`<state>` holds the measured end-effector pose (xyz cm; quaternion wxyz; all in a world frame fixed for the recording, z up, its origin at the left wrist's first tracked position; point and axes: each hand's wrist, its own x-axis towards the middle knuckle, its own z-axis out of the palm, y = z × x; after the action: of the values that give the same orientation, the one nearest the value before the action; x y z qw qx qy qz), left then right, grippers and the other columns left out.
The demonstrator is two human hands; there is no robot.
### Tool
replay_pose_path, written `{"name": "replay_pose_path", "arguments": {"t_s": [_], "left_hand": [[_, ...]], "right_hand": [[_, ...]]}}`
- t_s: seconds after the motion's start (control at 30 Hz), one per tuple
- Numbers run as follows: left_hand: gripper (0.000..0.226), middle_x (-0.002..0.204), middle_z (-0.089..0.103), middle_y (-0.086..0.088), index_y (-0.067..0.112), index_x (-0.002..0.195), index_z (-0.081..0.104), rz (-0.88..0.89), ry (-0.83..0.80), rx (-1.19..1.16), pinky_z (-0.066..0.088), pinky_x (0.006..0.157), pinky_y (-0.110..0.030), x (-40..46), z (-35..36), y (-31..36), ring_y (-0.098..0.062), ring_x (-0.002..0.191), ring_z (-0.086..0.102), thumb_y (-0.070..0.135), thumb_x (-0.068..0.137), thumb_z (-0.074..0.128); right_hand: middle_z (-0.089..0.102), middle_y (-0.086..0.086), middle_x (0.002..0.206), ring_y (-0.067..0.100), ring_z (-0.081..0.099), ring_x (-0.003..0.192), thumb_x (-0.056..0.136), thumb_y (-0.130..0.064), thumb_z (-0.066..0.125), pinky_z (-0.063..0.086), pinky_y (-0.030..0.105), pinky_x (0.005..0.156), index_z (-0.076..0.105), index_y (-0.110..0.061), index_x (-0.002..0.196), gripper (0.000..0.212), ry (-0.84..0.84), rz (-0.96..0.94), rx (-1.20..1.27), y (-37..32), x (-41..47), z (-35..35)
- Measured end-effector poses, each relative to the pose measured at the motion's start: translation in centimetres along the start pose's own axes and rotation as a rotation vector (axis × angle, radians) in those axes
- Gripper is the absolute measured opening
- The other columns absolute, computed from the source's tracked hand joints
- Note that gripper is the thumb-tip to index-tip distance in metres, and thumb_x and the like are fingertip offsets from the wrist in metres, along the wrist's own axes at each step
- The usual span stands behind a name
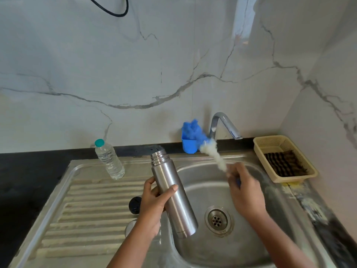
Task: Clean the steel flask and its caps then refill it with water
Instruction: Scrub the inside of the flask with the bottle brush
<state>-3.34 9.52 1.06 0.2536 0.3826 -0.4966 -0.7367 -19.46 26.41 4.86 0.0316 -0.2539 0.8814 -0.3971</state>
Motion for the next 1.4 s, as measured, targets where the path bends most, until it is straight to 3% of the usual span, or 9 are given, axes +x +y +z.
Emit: {"name": "replay_pose_path", "arguments": {"t_s": [0.13, 0.33, 0.53, 0.67, 0.8, 0.93, 1.27, 1.4], "left_hand": [[0.073, 0.090, 0.077, 0.000, 0.028, 0.125, 0.048, -0.022, -0.026, -0.071, 0.051, 0.077, -0.041, 0.2, 0.3, -0.1, -0.024, 0.090, 0.067, 0.021, 0.060, 0.083], [0.075, 0.081, 0.075, 0.006, 0.027, 0.120, 0.052, -0.010, -0.114, -0.099, 0.053, 0.073, -0.039, -0.2, 1.0, 0.5, -0.013, 0.078, 0.070, 0.018, 0.055, 0.089], [0.081, 0.105, 0.069, -0.008, 0.025, 0.122, 0.058, -0.037, -0.177, -0.164, 0.055, 0.073, -0.039, -0.1, 1.2, 1.0, -0.021, 0.091, 0.067, 0.032, 0.047, 0.086], [0.095, 0.097, 0.071, -0.005, 0.026, 0.122, 0.061, -0.110, -0.234, -0.195, 0.057, 0.070, -0.037, -0.6, 1.9, 1.3, -0.022, 0.089, 0.068, 0.041, 0.034, 0.094], [0.107, 0.105, 0.075, -0.007, 0.023, 0.121, 0.058, -0.085, -0.225, -0.109, 0.059, 0.067, -0.032, -1.2, 2.9, 1.4, -0.020, 0.091, 0.073, 0.048, 0.025, 0.098], [0.092, 0.111, 0.069, -0.011, 0.025, 0.118, 0.054, -0.062, -0.183, -0.102, 0.057, 0.066, -0.033, -1.2, 2.8, 1.4, -0.022, 0.091, 0.070, 0.036, 0.035, 0.092], [0.084, 0.102, 0.063, -0.011, 0.022, 0.111, 0.050, -0.078, -0.153, -0.138, 0.056, 0.063, -0.036, -1.0, 2.6, 0.6, -0.022, 0.086, 0.066, 0.039, 0.037, 0.086], [0.079, 0.101, 0.066, -0.009, 0.022, 0.111, 0.052, -0.072, -0.168, -0.170, 0.056, 0.066, -0.037, -0.8, 2.5, 0.4, -0.019, 0.084, 0.068, 0.038, 0.041, 0.085]], "right_hand": [[0.067, -0.021, 0.085, 0.002, 0.062, 0.070, 0.091, -0.018, 0.065, 0.050, 0.031, 0.055, 0.062, -0.038, 0.098, 0.021, 0.003, -0.142, 0.079, 1.2, -5.5, 0.3], [0.064, -0.023, 0.082, 0.004, 0.060, 0.069, 0.093, -0.025, 0.064, 0.047, 0.027, 0.054, 0.055, -0.046, 0.099, 0.024, 0.072, -0.026, 0.050, 2.0, -7.0, 1.1], [0.066, -0.020, 0.077, 0.005, 0.063, 0.069, 0.092, -0.020, 0.064, 0.049, 0.028, 0.055, 0.052, -0.062, 0.095, 0.044, 0.114, -0.022, 0.130, 1.8, -8.1, 0.6], [0.067, -0.020, 0.085, 0.005, 0.062, 0.067, 0.091, -0.015, 0.066, 0.052, 0.028, 0.057, 0.058, -0.048, 0.097, 0.035, 0.113, -0.108, 0.138, 1.3, -8.8, 1.4], [0.064, -0.019, 0.077, 0.004, 0.061, 0.070, 0.093, -0.017, 0.063, 0.046, 0.023, 0.054, 0.057, -0.045, 0.097, 0.029, 0.127, -0.004, 0.178, 1.6, -8.5, 2.1], [0.067, -0.018, 0.084, 0.006, 0.064, 0.068, 0.092, -0.014, 0.063, 0.052, 0.026, 0.058, 0.060, -0.044, 0.099, 0.031, 0.136, -0.101, 0.173, 1.8, -9.5, 2.0], [0.067, -0.015, 0.082, 0.009, 0.064, 0.064, 0.092, -0.014, 0.063, 0.055, 0.034, 0.058, 0.060, -0.042, 0.101, 0.030, 0.192, -0.050, 0.184, 2.7, -9.7, 2.5], [0.067, -0.020, 0.088, 0.004, 0.059, 0.060, 0.091, -0.017, 0.061, 0.052, 0.028, 0.053, 0.060, -0.041, 0.102, 0.026, 0.204, -0.089, 0.136, 2.6, -10.0, 2.3]]}}
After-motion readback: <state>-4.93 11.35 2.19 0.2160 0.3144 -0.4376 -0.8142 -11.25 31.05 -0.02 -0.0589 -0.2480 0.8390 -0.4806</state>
